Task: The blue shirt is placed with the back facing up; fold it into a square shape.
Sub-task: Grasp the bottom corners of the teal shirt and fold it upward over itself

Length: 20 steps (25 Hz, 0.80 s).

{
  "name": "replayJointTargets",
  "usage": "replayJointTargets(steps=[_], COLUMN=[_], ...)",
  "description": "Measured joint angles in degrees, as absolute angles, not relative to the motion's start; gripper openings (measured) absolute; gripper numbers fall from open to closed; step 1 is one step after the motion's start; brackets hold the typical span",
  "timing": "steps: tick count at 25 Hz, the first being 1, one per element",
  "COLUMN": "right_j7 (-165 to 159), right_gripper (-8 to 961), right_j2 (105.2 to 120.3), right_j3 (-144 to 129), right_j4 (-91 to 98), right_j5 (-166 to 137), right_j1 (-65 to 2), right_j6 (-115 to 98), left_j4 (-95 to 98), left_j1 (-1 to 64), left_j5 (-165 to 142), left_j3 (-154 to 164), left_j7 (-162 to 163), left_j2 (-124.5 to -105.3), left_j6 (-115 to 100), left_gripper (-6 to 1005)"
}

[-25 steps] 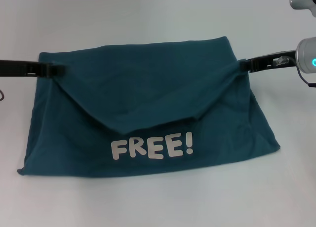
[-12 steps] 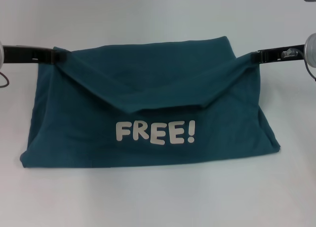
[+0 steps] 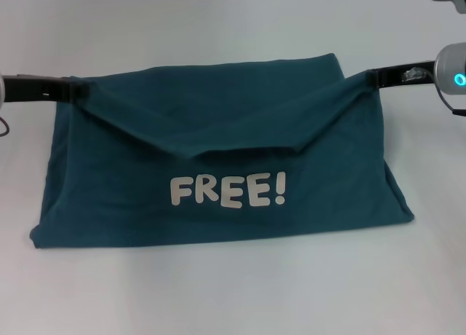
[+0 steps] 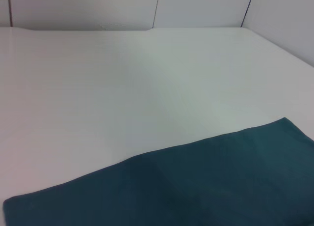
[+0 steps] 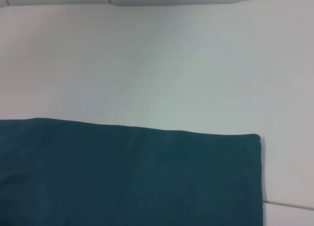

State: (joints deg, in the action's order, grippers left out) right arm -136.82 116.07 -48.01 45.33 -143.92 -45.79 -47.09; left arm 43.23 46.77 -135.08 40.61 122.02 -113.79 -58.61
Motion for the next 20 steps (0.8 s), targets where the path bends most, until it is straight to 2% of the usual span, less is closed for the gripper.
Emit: replayJointTargets(steps=[13,18,20], right_j7=[-136.8,-136.8,-136.8], right_gripper=[109,114,166], right_j2=[117.36,117.95,117.97], right_j3=[-49.2,-50.0,-50.3], right_j4=[44.5,44.5,44.5], right_j5=[-145.2,-145.3,-145.3], right_j1=[-46.3,-46.5,-46.6], right_j6=[-44.4,-43.4,-43.3], left_j4=[39.9,39.0,38.7], left_j1=[47.1,47.0,46.9], left_j5=[-138.3,-139.6,-139.7], left_j3=[45.1,45.2,45.2], left_j7=[123.4,124.1,124.1], left_j2=[-115.00,-116.20,-116.20], left_j6=[-52.2,-47.8,-47.3], left_gripper=[97,113,120])
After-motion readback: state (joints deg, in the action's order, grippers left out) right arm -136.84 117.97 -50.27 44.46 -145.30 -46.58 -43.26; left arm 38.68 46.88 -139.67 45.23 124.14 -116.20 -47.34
